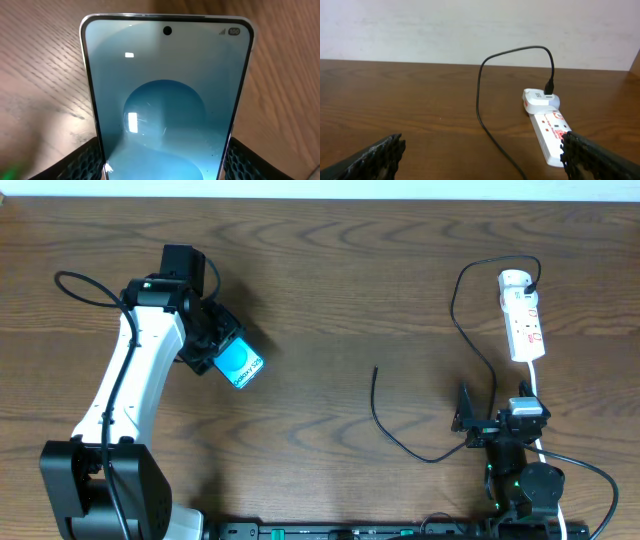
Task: Plug charger to phone and switch on socket
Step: 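Lift the phone with the left gripper and tilt it upright, then move the right gripper toward the black cable's loose end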
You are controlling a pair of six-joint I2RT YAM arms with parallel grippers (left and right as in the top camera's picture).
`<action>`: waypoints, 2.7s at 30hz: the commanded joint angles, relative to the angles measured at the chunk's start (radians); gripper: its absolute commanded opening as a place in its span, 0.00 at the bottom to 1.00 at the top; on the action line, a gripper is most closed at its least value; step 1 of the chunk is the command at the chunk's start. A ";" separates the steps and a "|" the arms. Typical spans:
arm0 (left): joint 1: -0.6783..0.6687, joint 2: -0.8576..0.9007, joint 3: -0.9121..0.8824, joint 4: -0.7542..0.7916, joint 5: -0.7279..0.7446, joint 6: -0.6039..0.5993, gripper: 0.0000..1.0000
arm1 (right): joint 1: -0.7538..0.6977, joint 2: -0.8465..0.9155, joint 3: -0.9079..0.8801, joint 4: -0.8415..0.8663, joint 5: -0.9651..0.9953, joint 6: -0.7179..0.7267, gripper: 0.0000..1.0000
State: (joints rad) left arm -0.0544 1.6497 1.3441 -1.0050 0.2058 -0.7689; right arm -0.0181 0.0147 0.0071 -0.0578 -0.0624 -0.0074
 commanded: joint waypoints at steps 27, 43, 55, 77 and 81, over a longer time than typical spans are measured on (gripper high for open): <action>-0.004 -0.002 0.000 -0.023 -0.024 0.087 0.07 | 0.007 1.175 1.382 -0.938 -0.678 -0.003 0.99; -0.004 -0.002 0.000 -0.006 -0.023 0.087 0.07 | 0.134 1.785 1.567 -0.855 -0.533 0.399 0.99; -0.004 -0.002 0.000 -0.013 -0.023 0.087 0.07 | 0.455 1.860 1.567 -0.948 0.212 0.871 0.93; -0.004 -0.002 0.000 -0.026 -0.024 0.088 0.07 | 0.515 2.002 1.547 -1.006 0.036 0.765 0.91; -0.004 -0.002 0.000 -0.026 -0.024 0.088 0.07 | 0.531 2.002 1.540 -1.021 0.035 0.742 0.91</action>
State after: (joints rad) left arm -0.0555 1.6497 1.3418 -1.0252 0.1951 -0.6979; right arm 0.4938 2.0151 1.5562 -1.0672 -0.0132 0.7750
